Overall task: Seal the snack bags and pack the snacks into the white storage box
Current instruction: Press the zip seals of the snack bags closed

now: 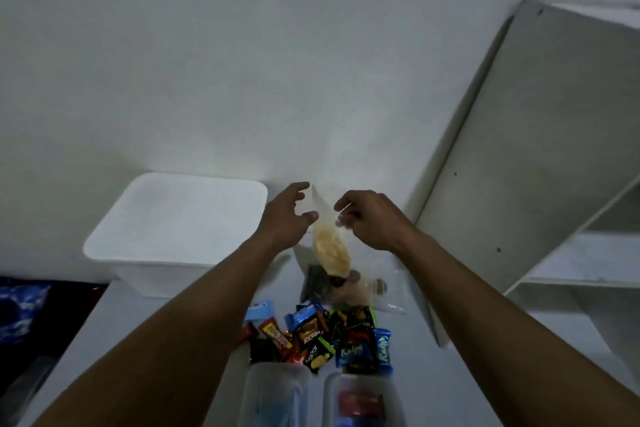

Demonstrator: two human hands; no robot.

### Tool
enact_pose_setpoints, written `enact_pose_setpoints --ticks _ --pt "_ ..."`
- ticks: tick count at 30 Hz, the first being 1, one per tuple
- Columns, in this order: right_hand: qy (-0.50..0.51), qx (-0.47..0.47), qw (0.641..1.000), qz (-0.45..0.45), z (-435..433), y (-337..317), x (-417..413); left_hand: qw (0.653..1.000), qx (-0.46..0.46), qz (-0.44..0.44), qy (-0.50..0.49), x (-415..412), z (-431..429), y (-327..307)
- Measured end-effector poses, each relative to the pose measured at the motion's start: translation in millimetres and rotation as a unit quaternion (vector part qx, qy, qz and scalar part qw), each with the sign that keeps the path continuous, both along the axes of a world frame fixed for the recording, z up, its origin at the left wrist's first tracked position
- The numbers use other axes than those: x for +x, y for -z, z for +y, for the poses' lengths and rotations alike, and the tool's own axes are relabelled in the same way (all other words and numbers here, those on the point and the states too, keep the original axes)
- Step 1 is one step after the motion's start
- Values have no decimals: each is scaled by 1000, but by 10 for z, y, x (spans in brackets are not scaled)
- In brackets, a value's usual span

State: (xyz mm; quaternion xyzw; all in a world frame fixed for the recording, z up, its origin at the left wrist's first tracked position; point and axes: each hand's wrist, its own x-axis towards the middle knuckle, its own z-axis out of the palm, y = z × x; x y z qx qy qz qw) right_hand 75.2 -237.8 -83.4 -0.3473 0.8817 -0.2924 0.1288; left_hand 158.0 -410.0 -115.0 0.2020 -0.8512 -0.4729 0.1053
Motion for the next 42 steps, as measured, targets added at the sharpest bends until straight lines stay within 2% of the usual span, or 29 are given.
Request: enact_pose_setpoints --ticks 3,7,11,18,25,29,33,38,42 --pt "-1 -4 1000 19 74 -431 -30 997 64 28 22 40 -14 -354" --pt "14 -34 998 44 181 -858 -9 995 54 87 14 124 -15 -778" --pt "2 -79 995 68 214 -1232 72 987 101 126 23 209 103 -1199" --pt "-3 -145 987 64 259 -1612 130 983 69 155 65 298 177 -1690" --pt "7 -211 976 46 316 -1791 236 976 59 209 32 308 170 -1949" --pt "22 -222 974 45 342 -1878 231 976 95 184 70 364 193 -2066" --pt "18 -243 969 32 365 -1955 258 976 80 185 81 355 208 -2147" --pt "0 -293 953 -74 394 -2031 266 965 130 209 87 325 231 -2250" --pt "-3 -282 958 -56 386 -2126 232 963 162 184 113 315 245 -2291"
